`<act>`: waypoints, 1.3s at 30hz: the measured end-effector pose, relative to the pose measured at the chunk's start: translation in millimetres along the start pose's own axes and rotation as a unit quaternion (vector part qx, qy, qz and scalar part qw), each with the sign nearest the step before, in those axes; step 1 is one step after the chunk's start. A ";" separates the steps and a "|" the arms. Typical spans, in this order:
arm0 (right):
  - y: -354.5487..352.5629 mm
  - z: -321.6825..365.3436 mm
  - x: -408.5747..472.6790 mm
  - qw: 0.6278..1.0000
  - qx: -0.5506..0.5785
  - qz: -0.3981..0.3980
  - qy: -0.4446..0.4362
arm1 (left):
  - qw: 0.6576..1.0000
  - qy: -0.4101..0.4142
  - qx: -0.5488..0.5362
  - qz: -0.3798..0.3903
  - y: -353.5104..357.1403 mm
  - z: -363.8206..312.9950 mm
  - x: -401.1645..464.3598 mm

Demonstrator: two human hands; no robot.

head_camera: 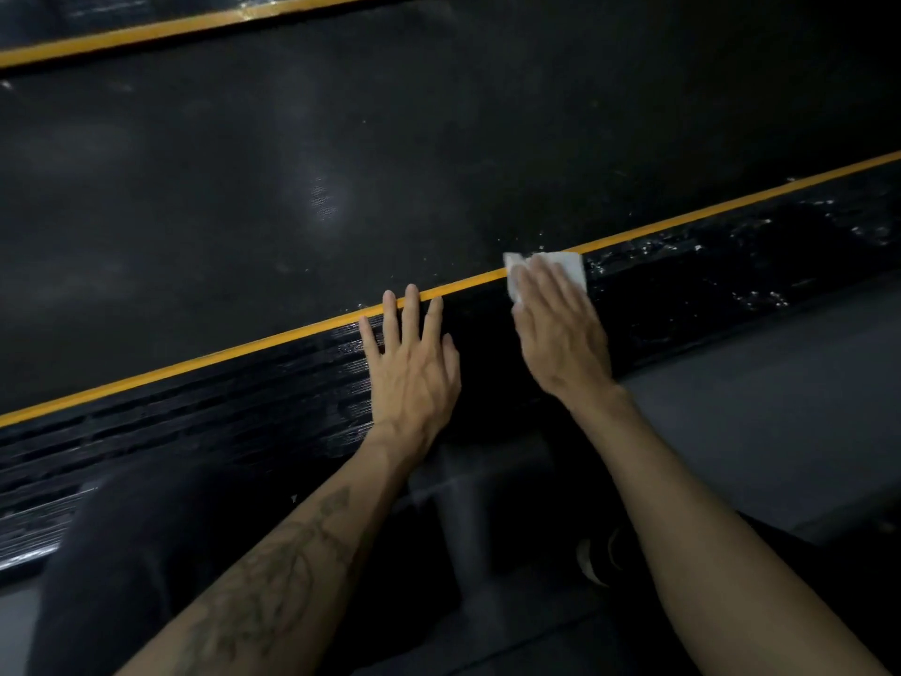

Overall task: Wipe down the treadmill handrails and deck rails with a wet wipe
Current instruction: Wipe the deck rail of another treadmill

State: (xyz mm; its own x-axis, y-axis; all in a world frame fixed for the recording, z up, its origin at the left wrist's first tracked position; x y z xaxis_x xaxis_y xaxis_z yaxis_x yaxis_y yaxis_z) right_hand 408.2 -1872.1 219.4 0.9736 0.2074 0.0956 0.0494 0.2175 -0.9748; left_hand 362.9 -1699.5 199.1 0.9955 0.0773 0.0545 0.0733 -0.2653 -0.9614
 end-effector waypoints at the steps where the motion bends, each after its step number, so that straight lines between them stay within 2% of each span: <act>1: 0.5 -0.9 0.4 0.999 -0.001 -0.002 0.044 | 1.000 0.001 0.004 0.002 1.8 -2.7 0.8; 3: 8.3 16.2 -2.9 0.999 -0.005 0.015 0.052 | 1.000 -0.003 0.011 0.015 5.9 -8.1 3.8; 7: 13.0 29.5 -12.2 0.995 0.003 0.045 -0.090 | 0.999 -0.009 0.025 0.029 10.1 -12.5 5.1; 8: 8.7 18.5 -8.5 0.996 -0.004 0.032 -0.079 | 0.999 -0.006 0.029 0.028 9.9 -13.3 4.7; 11: 1.3 -7.0 0.5 0.999 -0.009 -0.002 0.053 | 0.999 -0.006 0.033 0.028 8.8 -14.3 3.5; 12: 4.0 -0.9 0.1 0.997 -0.011 0.000 0.072 | 0.999 -0.009 0.030 0.030 8.3 -14.4 3.9; 13: 7.7 9.5 -1.5 0.998 -0.008 0.005 0.063 | 0.999 -0.010 0.028 0.030 8.0 -14.4 4.7; 17: 11.4 23.1 -11.6 0.996 0.017 0.034 -0.082 | 0.999 -0.013 0.023 0.031 7.6 -15.1 5.5; 18: 7.8 12.9 -8.7 0.996 0.007 0.031 -0.078 | 0.999 -0.014 0.022 0.029 6.7 -15.2 5.3; 21: 1.0 -11.9 -1.6 0.999 -0.003 0.008 0.046 | 0.999 -0.008 0.022 0.023 5.9 -16.0 5.7; 22: 2.2 -5.8 -2.7 0.998 -0.005 0.008 0.063 | 0.999 -0.008 0.022 0.024 6.2 -16.0 5.8; 23: 4.8 5.2 -4.9 0.999 -0.002 0.013 0.051 | 0.999 -0.009 0.021 0.025 6.9 -15.9 6.3; 27: 9.7 24.0 -17.9 0.995 0.001 0.047 -0.087 | 0.999 -0.010 0.022 0.025 8.2 -16.1 8.0; 29: 4.7 3.7 -10.1 0.997 -0.019 0.037 -0.058 | 0.999 -0.008 0.025 0.021 7.7 -16.5 8.8; 31: 1.5 -10.7 -5.1 0.999 -0.017 0.021 0.035 | 0.999 -0.005 0.025 0.022 7.8 -16.8 9.2; 33: 3.5 2.4 -7.5 0.997 -0.006 0.009 0.080 | 0.999 -0.004 0.022 0.024 8.2 -17.0 9.5; 36: 11.7 29.8 -19.7 0.999 0.021 0.028 -0.008 | 1.000 -0.005 0.019 0.025 8.3 -16.9 9.7; 39: 5.7 10.4 -18.2 0.995 0.000 0.047 -0.083 | 1.000 -0.002 0.020 0.017 7.1 -17.8 9.2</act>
State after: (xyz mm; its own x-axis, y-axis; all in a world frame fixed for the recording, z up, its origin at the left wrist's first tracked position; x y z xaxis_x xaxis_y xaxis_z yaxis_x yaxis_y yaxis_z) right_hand 388.5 -1864.6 214.2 0.9234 0.3820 0.0368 -0.0396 0.1904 -0.9809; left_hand 373.7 -1717.8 197.6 0.9972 0.0722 0.0201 0.0362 -0.2290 -0.9728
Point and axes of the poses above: each hand's wrist, its own x-axis towards the middle knuckle, its own y-axis out of the palm, z = x × y, the point moved 7 cm from there along x, towards the middle knuckle, and after that the axes turned 4 degrees about -z, right-handed, at the moved point
